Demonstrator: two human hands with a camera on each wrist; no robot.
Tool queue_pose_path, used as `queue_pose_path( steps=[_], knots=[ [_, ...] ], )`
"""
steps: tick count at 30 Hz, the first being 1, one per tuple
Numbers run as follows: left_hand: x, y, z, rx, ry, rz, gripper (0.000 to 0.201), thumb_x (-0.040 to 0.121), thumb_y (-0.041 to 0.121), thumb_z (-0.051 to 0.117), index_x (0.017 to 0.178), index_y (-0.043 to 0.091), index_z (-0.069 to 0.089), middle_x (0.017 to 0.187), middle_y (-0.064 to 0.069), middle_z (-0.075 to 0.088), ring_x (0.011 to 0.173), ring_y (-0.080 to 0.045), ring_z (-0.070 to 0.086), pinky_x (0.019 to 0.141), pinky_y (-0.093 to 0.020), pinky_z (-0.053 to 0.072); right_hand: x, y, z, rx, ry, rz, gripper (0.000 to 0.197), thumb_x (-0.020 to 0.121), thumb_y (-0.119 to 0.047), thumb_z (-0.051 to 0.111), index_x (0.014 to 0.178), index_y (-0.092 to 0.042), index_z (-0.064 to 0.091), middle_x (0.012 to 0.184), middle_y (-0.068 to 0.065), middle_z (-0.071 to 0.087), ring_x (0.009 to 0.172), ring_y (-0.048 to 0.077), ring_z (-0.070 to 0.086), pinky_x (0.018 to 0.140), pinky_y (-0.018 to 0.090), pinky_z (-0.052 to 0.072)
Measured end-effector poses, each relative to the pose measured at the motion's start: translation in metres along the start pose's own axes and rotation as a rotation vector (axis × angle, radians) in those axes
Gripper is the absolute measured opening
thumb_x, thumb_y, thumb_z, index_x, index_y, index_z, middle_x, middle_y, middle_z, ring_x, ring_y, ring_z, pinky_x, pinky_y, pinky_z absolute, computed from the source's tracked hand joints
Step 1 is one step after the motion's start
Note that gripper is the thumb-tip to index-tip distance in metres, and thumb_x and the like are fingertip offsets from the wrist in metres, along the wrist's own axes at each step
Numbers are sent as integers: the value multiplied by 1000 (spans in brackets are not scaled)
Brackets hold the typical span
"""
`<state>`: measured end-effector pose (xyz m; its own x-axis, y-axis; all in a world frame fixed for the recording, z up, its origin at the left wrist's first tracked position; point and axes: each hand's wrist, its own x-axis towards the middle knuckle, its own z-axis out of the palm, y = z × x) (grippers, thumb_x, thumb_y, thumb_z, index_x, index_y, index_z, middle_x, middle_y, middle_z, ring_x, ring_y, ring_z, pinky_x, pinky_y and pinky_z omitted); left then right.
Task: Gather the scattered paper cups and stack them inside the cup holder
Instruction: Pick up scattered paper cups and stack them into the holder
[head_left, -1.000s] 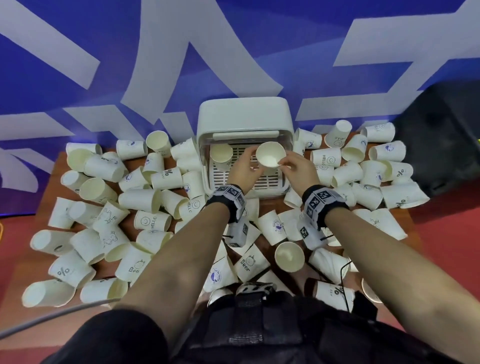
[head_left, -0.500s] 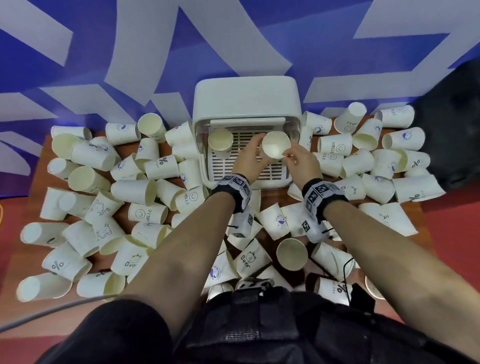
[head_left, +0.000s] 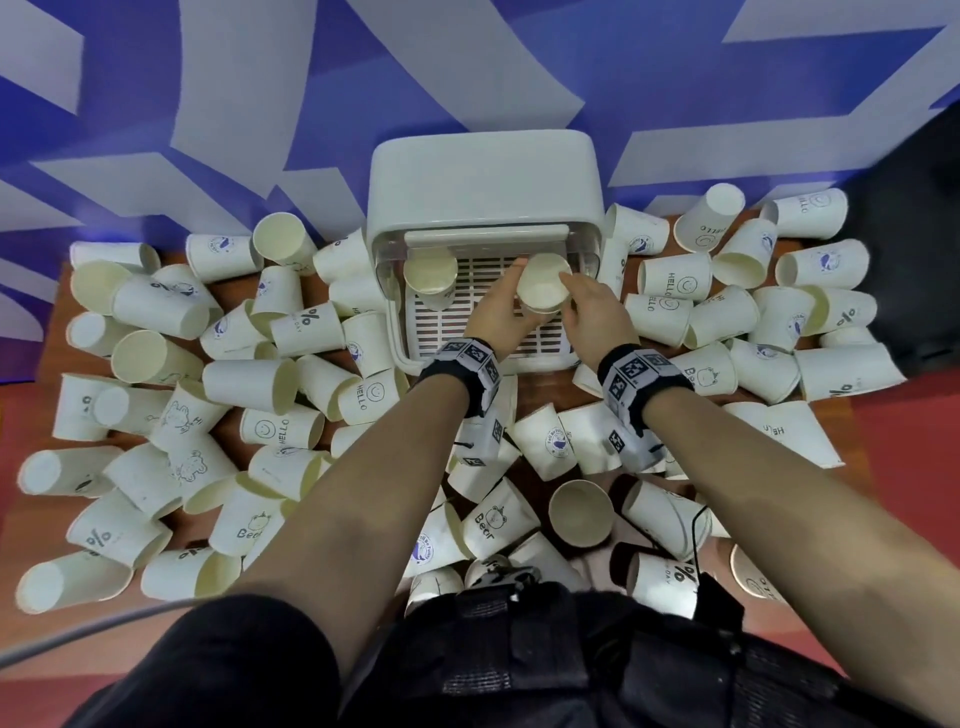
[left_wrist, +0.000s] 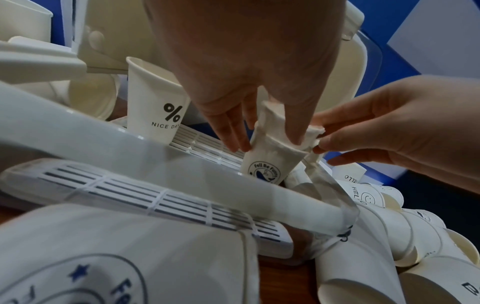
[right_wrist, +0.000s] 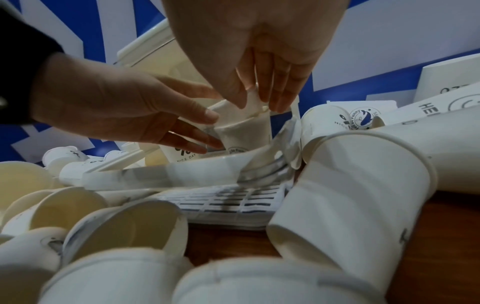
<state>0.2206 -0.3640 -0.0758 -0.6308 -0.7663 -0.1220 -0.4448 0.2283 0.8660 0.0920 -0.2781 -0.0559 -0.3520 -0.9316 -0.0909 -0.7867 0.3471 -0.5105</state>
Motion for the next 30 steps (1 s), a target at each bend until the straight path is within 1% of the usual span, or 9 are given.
queue_pose_path(
  steps=[3,6,9,12,15,20,23,26,30],
  knots=[
    [1,-1,2,6,-43,-19,67,85,26,71,143,17,37,136,-3,52,119,-14,48,98,-30,41,-1,4,6,-25,-17,-35,47,93,-1,44,140,-1,40,144,20,41,130,34,40,109,36,30],
    [3,-4,3,49,-124,-86,76,88,27,66,150,20,24,132,-10,55,118,-24,53,98,-40,46,-1,9,15,-47,-48,-47,56,86,6,49,141,2,38,150,20,32,134,35,36,113,37,29],
    [5,-1,-1,116,-203,-156,82,89,26,64,153,20,13,131,-14,56,115,-28,56,95,-37,48,-2,7,19,-74,-91,-26,62,84,4,51,143,0,33,155,20,18,140,35,27,113,39,29],
    [7,2,-4,133,-211,-176,80,88,30,65,152,19,18,137,-12,52,121,-28,52,99,-38,45,-6,3,16,-37,-118,37,62,88,1,48,147,-5,28,156,18,14,143,32,20,116,35,22],
    [1,8,-5,97,-122,-171,74,86,25,68,148,14,29,138,-12,50,125,-27,48,102,-37,42,-15,4,8,23,-70,47,57,89,2,47,144,-4,33,153,18,24,140,33,25,116,34,21],
    [-21,19,0,46,59,-173,53,89,18,61,138,13,42,136,-13,50,123,-26,50,101,-39,43,-32,10,-7,98,-27,85,46,89,1,45,135,-4,48,140,16,46,132,31,36,113,32,23],
    [-38,32,6,20,76,-149,47,90,11,55,137,11,45,130,-13,52,116,-25,53,98,-37,46,-47,11,-16,173,34,148,43,88,1,46,129,-6,54,134,14,53,126,29,45,110,32,32],
    [-54,50,16,6,92,-104,41,92,7,50,133,9,48,123,-14,56,109,-26,56,94,-37,48,-68,7,-31,341,119,240,40,89,2,46,125,-8,59,131,11,56,120,26,51,99,18,32],
    [-68,75,41,-85,97,-81,39,89,2,48,128,6,53,115,-13,60,102,-23,57,93,-35,48,-97,13,-50,454,199,378,35,91,-4,47,123,-6,60,128,15,57,117,26,52,93,20,36]
  ],
)
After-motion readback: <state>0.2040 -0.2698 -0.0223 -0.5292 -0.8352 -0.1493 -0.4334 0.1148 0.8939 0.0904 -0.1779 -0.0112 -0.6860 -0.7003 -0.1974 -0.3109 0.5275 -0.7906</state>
